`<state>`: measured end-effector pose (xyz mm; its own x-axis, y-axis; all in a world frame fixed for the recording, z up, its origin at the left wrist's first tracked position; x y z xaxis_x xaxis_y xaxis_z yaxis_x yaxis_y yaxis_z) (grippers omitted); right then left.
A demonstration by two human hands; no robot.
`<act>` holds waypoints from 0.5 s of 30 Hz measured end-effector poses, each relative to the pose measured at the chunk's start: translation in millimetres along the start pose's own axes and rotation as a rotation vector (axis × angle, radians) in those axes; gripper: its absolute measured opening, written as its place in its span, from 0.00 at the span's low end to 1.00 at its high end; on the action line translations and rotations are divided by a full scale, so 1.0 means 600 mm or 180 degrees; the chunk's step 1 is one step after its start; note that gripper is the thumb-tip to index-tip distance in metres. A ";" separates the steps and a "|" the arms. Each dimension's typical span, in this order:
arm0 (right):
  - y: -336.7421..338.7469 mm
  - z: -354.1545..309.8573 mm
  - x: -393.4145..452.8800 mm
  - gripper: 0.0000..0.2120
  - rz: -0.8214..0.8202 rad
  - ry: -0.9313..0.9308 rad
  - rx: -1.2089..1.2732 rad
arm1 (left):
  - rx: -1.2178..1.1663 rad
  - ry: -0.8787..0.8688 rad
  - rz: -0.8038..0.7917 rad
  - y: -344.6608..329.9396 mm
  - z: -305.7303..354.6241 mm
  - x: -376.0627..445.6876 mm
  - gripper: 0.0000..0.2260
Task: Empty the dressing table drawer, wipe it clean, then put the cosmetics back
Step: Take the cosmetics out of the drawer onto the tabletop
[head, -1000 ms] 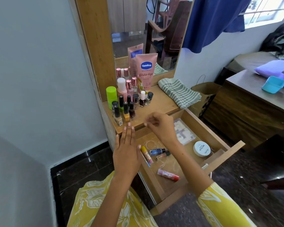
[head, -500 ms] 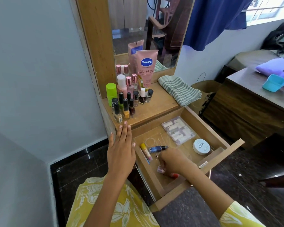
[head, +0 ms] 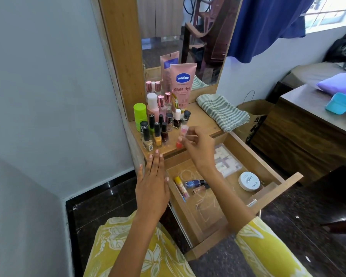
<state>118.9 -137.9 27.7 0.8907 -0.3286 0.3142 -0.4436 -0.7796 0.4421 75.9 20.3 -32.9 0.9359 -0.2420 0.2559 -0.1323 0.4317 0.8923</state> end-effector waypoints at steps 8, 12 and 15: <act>-0.057 -0.002 0.038 0.11 0.0108 0.0157 -0.0004 | -0.0110 0.0025 -0.0037 -0.001 0.002 -0.001 0.28; -0.059 0.011 0.032 0.14 -0.0050 0.0159 0.0052 | -0.0115 0.0045 -0.0007 0.000 0.002 0.000 0.28; -0.024 0.020 0.017 0.11 0.0098 0.0297 -0.0180 | -0.0138 0.0030 0.0005 -0.001 0.001 0.000 0.28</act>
<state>135.3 -136.3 14.6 0.8646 -0.2989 0.4040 -0.4779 -0.7377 0.4768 76.0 19.7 -33.5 0.9388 -0.2332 0.2535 -0.1197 0.4694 0.8748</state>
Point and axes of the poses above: each hand's wrist, its own x-axis towards the middle knuckle, its own y-axis out of the back of the hand, z = x × y, the point moved 9 cm from there along x, towards the middle knuckle, and after that the axes turned 7 degrees about -x, right-handed, at the moved point
